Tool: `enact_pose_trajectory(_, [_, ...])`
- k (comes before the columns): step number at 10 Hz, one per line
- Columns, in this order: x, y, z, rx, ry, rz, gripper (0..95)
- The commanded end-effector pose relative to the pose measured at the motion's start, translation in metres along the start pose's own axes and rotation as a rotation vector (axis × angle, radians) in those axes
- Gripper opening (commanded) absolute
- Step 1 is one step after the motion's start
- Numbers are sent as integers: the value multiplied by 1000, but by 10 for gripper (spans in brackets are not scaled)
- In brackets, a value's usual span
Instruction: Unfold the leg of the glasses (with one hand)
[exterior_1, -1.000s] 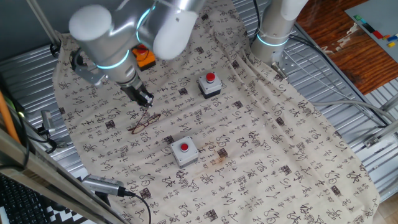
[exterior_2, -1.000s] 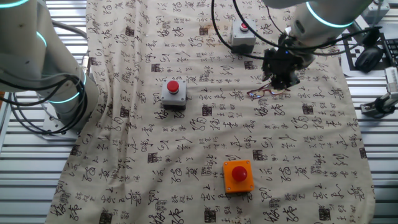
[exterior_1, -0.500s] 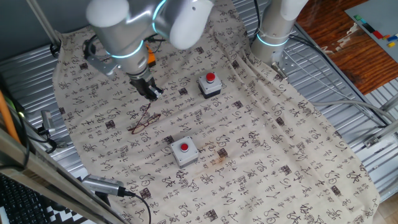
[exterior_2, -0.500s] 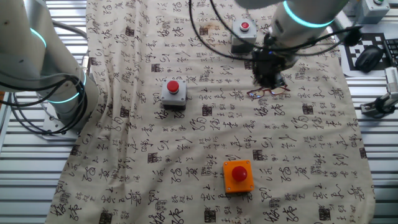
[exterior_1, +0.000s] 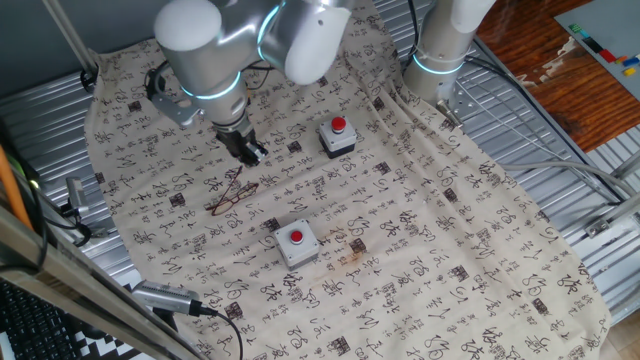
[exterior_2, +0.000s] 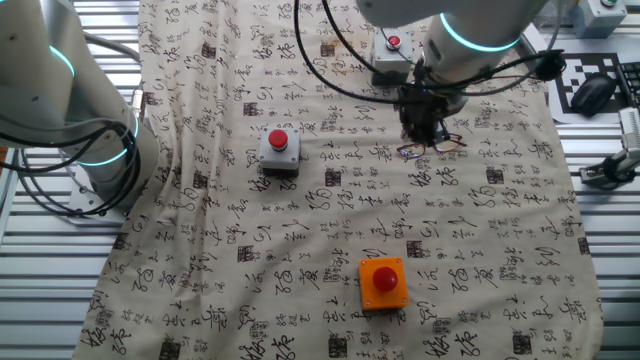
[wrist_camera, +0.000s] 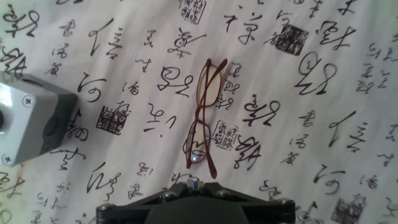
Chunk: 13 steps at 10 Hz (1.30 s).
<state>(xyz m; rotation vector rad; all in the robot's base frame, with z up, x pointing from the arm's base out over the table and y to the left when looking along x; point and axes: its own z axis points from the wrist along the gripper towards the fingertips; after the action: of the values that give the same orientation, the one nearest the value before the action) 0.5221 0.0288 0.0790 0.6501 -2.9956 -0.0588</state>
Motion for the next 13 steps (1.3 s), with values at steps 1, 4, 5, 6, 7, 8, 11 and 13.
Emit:
enact_pose_trajectory(1, [-1, -2, 2, 0, -3, -5, 0])
enact_pose_trajectory(4, [-6, -10, 14, 6, -24, -22, 0])
enact_pose_trajectory(5, [-6, -11, 15, 7, -24, -23, 0])
enact_pose_trajectory(6, [-6, -11, 16, 7, -23, -22, 0])
enact_pose_trajectory(7, [-6, -11, 16, 6, -22, -19, 0])
enact_pose_trajectory(8, [-4, -11, 17, 6, -21, -15, 0])
enact_pose_trajectory(11, [5, -9, 21, 7, -22, -11, 0])
enact_pose_trajectory(13, [6, -9, 22, 9, -21, -7, 0])
